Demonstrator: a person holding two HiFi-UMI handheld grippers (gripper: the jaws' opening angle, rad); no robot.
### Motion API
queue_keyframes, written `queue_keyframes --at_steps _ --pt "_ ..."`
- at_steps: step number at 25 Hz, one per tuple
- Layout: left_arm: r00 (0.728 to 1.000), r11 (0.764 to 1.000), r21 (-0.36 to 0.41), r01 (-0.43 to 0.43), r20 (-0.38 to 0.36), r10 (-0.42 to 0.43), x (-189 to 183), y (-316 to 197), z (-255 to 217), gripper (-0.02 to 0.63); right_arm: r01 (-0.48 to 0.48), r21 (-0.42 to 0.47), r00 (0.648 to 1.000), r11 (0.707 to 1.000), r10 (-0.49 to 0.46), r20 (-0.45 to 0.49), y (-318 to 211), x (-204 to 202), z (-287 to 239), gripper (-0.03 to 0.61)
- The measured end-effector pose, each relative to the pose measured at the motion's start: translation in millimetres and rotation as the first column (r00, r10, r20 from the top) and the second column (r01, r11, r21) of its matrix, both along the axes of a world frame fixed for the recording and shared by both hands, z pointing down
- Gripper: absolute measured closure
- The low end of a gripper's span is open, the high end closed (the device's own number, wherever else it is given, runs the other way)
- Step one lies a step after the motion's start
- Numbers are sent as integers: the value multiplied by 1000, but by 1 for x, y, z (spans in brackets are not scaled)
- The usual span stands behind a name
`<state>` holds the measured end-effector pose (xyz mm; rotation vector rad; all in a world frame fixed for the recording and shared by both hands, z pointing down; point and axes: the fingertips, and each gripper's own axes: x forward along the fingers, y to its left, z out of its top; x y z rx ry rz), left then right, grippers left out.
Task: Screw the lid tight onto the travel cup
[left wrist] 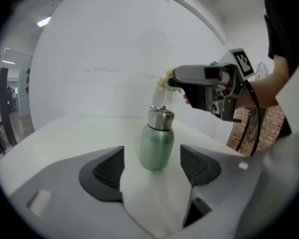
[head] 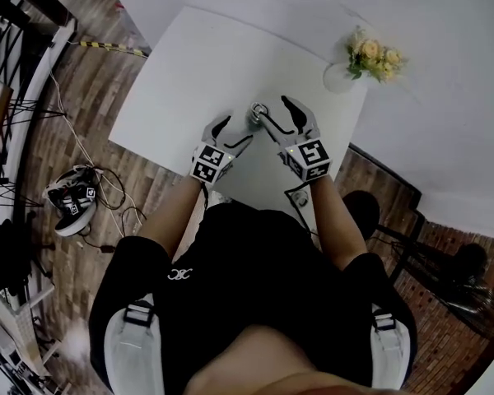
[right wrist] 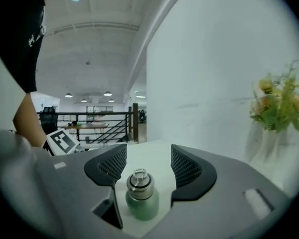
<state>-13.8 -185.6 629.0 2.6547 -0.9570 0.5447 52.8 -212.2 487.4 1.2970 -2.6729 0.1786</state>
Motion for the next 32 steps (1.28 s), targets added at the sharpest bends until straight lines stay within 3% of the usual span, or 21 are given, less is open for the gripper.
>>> queue_keyframes --at_steps 3,5,7,10,11,12,14,17,25,32 --pt "994 994 28 109 -30 -108 -27 -8 -27 236 -156 40 984 987 152 94 2 38 -24 299" --pt "981 979 62 192 -51 -189 -46 -16 -54 289 -237 77 965 968 226 130 4 60 -40 302" --pt "961 955 110 276 -66 -270 -65 -26 -84 364 -311 119 944 943 293 149 8 79 -59 348" --pt "921 909 156 387 -110 -374 -85 -39 -123 469 -415 180 909 892 396 132 14 103 -79 474" --pt "911 896 169 410 -118 -395 -87 -42 -135 488 -444 201 896 873 428 119 16 109 -85 555" --pt "904 885 187 426 -120 -409 -88 -45 -148 505 -464 217 886 859 451 110 17 113 -90 575" --pt "897 866 233 442 -126 -423 -86 -50 -173 558 -481 234 876 845 472 99 18 117 -98 577" --pt "896 847 294 443 -129 -424 -81 -52 -200 558 -488 226 872 843 484 78 18 119 -102 577" --pt "904 848 319 423 -94 -416 -72 -43 -212 558 -475 195 880 858 463 105 21 117 -106 575" --pt "922 864 330 381 -64 -383 -54 -28 -209 558 -471 207 882 858 458 108 24 113 -108 575"
